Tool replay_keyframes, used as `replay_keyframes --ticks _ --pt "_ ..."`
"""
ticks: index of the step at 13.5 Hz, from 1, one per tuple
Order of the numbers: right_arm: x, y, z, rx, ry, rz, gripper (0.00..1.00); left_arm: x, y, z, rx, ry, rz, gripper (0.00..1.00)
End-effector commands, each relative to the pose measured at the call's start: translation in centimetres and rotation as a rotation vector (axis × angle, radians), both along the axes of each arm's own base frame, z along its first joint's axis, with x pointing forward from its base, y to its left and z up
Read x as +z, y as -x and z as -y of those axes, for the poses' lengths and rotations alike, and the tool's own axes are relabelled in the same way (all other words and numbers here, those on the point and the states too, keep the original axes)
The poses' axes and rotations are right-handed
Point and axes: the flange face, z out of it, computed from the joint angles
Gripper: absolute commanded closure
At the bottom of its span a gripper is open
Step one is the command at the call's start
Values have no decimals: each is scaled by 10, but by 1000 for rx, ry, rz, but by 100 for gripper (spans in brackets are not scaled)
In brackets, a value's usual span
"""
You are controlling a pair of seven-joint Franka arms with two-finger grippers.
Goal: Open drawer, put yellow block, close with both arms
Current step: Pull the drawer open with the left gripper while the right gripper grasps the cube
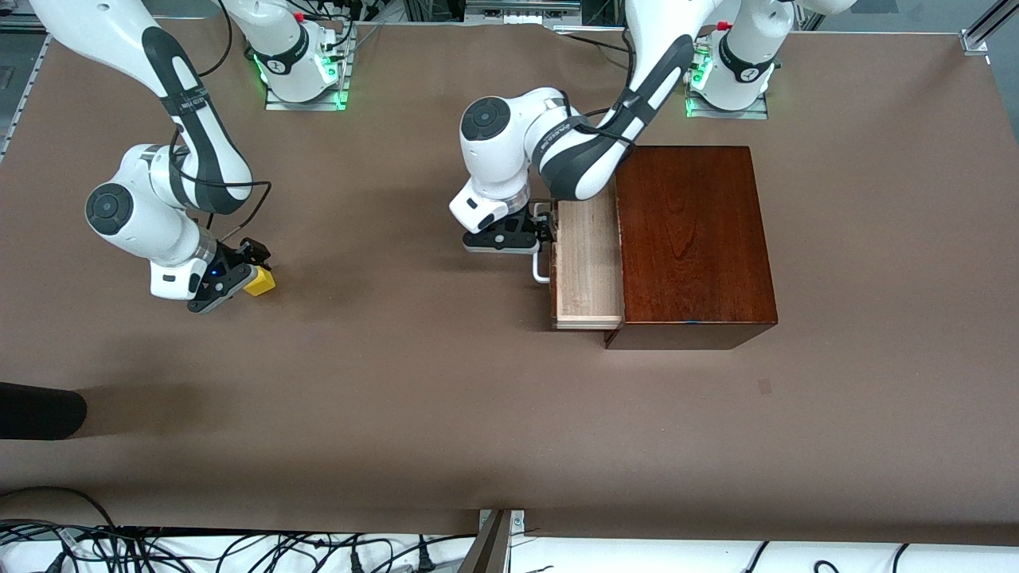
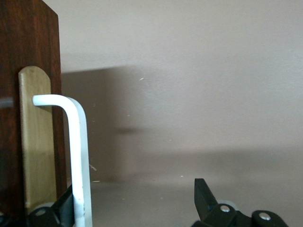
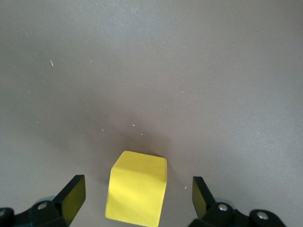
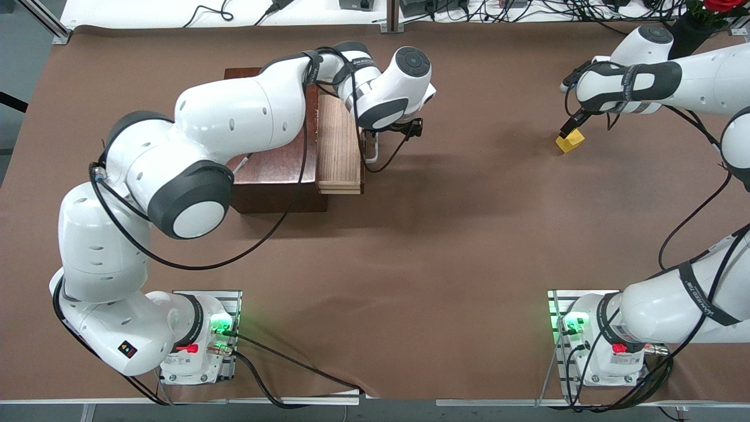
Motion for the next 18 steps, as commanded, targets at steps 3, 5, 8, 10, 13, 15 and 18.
replay_keyframes --ticks 3,5,8,10,13,15,18 --pt "-25 10 2 1 -7 21 0 8 12 41 -2 89 4 0" --pt "-30 12 2 0 -6 16 0 9 11 39 -7 88 7 0" --pt "-30 12 2 -2 -6 16 0 28 4 29 -8 80 25 0" --pt "-32 13 3 -3 -5 12 8 37 4 20 -8 38 7 0" --pt "-33 13 7 -9 -5 10 66 53 6 11 -3 -8 -13 0" --pt "-33 13 7 -9 -5 9 78 76 6 2 7 -20 -31 0" --pt "-26 10 7 -12 -6 18 79 128 18 -5 41 18 -79 0"
